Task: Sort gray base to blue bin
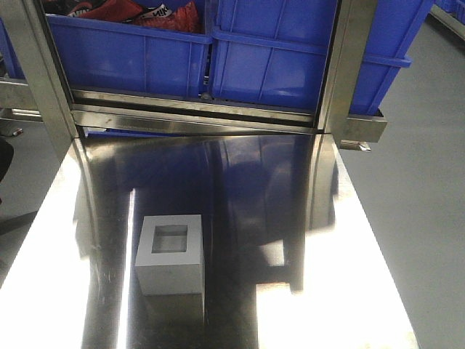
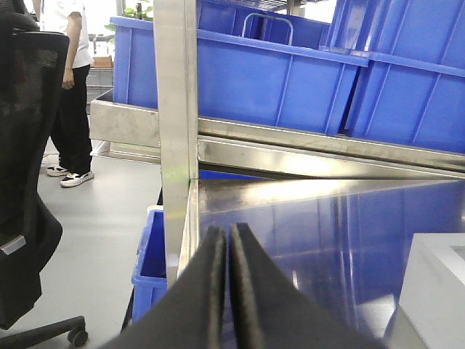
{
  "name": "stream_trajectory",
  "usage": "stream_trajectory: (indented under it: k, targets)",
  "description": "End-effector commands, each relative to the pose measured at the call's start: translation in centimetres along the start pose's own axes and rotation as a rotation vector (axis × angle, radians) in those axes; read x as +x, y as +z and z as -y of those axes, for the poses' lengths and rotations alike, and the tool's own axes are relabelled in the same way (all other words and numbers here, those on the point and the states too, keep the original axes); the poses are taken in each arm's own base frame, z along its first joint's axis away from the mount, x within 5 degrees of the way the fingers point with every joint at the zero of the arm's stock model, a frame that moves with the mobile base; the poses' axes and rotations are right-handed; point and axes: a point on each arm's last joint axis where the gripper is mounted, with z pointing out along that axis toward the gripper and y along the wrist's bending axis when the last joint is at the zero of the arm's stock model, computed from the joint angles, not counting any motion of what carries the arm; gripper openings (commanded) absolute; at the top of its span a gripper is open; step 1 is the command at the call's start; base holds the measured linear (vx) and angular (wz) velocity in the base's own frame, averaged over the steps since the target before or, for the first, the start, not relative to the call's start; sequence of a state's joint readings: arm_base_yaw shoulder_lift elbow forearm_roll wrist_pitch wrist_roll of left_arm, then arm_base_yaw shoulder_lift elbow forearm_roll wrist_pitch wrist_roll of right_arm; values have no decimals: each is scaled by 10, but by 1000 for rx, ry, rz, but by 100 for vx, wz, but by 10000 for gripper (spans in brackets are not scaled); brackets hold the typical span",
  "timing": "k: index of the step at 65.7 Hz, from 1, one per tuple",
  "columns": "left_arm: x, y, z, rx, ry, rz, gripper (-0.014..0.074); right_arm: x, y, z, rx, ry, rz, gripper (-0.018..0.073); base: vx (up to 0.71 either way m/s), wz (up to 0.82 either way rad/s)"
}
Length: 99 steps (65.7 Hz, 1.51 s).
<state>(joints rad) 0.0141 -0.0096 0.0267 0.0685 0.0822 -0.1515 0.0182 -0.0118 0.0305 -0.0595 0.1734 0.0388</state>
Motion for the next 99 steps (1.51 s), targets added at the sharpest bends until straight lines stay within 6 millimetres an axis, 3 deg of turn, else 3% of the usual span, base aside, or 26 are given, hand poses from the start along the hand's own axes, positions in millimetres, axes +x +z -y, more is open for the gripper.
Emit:
stream_trajectory:
  k: [1,82,99]
  targets:
    - [2,0,1,16,-11,57,-6,-2,0,0,3,-11,71,-9,0,0]
    - [2,0,1,16,-8,60,-6,-2,0,0,3,-11,71,-9,0,0]
    - [-15,-2,3,33,-9,181,-6,-2,0,0,3,-11,71,-9,0,0]
